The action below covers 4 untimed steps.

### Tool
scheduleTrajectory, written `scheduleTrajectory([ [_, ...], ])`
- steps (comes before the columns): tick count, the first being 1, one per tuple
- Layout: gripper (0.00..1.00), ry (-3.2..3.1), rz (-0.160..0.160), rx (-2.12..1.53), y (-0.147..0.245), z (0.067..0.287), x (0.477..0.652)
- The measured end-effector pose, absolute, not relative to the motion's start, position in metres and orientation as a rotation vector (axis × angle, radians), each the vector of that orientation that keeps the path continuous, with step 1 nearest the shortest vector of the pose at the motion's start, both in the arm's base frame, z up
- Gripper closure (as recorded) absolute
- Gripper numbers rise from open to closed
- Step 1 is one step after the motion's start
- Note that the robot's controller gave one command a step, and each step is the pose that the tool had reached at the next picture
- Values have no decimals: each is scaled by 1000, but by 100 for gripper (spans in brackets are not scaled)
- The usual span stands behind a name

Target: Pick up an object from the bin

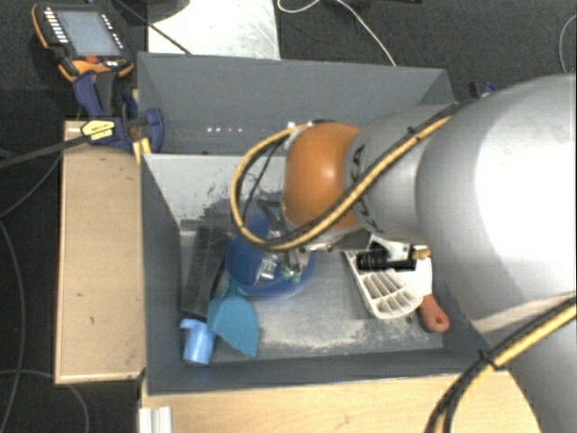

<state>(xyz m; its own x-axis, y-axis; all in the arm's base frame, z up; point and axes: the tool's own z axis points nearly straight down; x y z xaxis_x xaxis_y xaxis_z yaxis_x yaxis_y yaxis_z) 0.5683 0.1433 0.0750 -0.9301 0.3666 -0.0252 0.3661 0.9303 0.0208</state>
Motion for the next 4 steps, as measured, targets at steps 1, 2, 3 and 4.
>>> scheduleTrajectory([
  [1,100,3106,19,285,145,71,554],
  [2,100,3106,20,287,145,71,554],
  [3,100,3111,18,261,138,149,555],
  [4,0,3099,22,328,122,180,570],
])
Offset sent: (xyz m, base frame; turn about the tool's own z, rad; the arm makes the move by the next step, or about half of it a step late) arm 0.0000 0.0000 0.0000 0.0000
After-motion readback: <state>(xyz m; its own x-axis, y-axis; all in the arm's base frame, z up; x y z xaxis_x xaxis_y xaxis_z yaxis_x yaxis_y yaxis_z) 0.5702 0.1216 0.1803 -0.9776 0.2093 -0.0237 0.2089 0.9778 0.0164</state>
